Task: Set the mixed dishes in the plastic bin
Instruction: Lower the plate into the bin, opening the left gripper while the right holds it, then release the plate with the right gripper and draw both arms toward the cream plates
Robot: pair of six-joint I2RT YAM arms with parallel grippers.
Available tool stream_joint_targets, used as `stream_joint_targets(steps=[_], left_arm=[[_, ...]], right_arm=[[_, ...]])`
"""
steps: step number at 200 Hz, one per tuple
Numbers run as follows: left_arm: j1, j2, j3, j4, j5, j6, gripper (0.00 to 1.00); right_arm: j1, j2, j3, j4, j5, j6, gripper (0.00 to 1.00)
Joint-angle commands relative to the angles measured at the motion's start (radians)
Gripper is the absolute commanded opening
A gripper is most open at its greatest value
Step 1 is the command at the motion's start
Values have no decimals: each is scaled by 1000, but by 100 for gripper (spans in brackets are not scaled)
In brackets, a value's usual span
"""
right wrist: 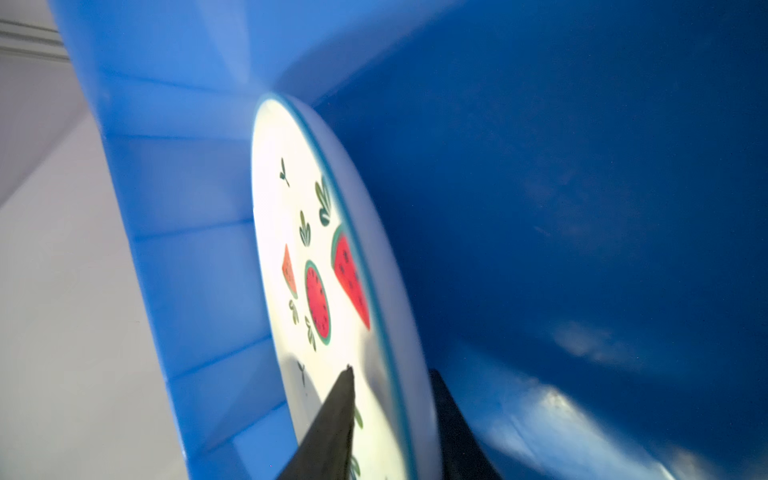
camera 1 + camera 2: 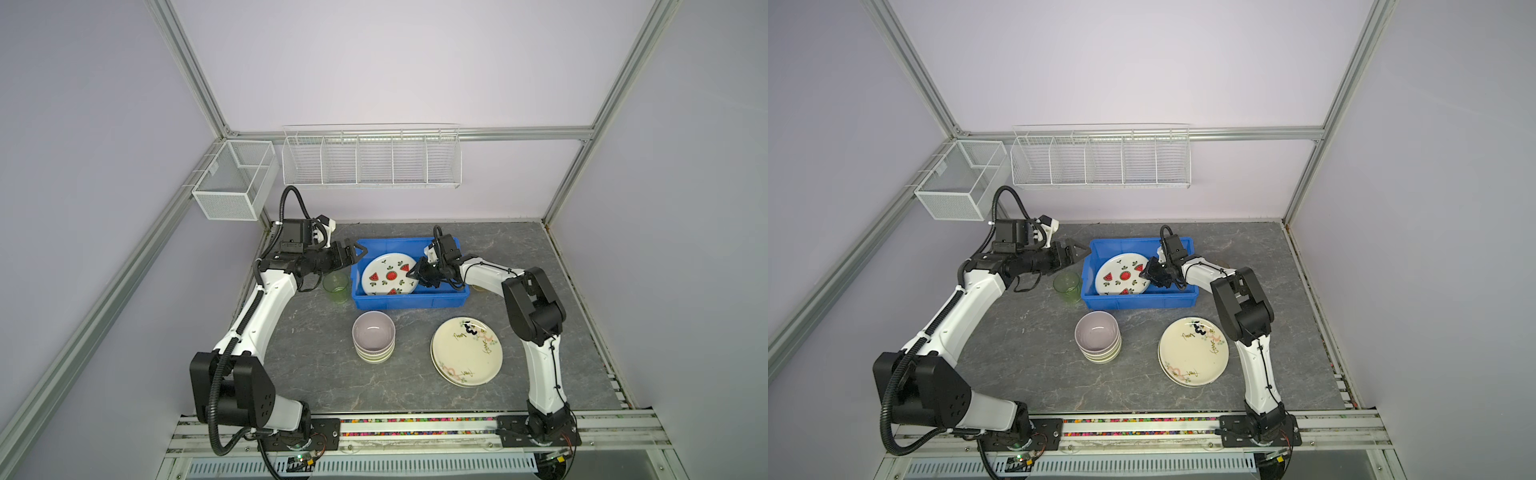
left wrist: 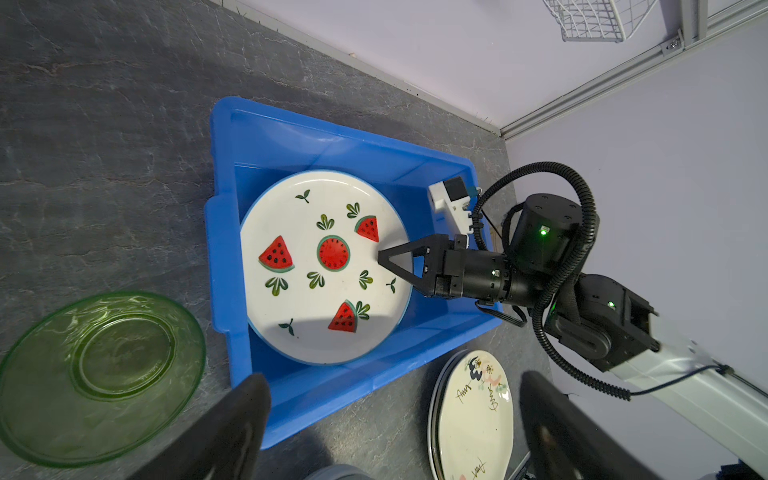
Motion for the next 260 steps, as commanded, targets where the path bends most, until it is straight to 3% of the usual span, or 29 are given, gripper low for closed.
stream_joint_targets(steps=[1, 51, 138, 195, 218, 221, 224, 229, 260], left_arm=[[3, -23, -11, 7, 12, -2, 94], [4, -16, -12, 3, 8, -1, 94], [1, -11, 7, -29, -27, -14, 95], [-77, -68, 71, -158, -150, -9, 97], [-143, -92, 82, -186, -181, -33, 100], [-152, -96, 81, -186, -181, -40, 100], [-160, -99, 82, -187, -181, -46, 99], [-173, -105, 80, -188, -182, -58, 99], [-281, -144, 60, -173, -220, -116, 99]], right_arm=[[0, -51, -3, 11, 4, -4, 35], [-2, -66, 7, -30, 22, -37, 43], [1, -190, 25, -181, 156, -176, 56], [15, -328, 21, -260, 208, -258, 65], [22, -416, -13, -291, 210, -287, 76], [23, -431, -19, -296, 212, -292, 84], [24, -444, -25, -302, 214, -296, 99], [24, -466, -36, -313, 216, -303, 89], [29, -633, -149, -387, 231, -331, 88]])
